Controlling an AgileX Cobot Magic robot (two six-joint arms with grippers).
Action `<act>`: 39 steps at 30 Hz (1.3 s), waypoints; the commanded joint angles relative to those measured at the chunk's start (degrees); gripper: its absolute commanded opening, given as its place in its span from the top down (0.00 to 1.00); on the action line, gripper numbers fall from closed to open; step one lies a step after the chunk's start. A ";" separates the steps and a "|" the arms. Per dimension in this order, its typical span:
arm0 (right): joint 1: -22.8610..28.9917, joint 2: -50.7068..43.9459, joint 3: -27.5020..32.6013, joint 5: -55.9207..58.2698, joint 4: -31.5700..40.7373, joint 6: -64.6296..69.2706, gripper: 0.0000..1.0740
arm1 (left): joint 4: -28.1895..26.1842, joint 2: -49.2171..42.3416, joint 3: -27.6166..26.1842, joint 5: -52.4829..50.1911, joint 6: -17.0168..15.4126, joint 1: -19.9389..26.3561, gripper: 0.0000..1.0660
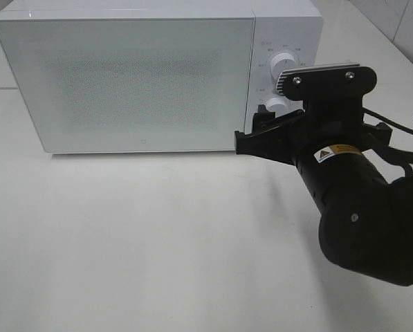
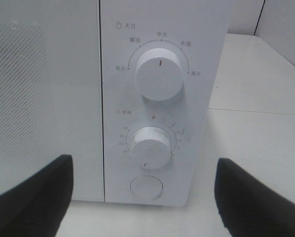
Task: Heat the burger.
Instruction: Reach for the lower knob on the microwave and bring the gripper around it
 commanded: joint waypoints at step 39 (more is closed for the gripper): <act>-13.12 14.73 -13.46 4.70 -12.72 7.91 0.29 | -0.52 -1.32 0.00 -0.63 -0.40 -0.06 0.06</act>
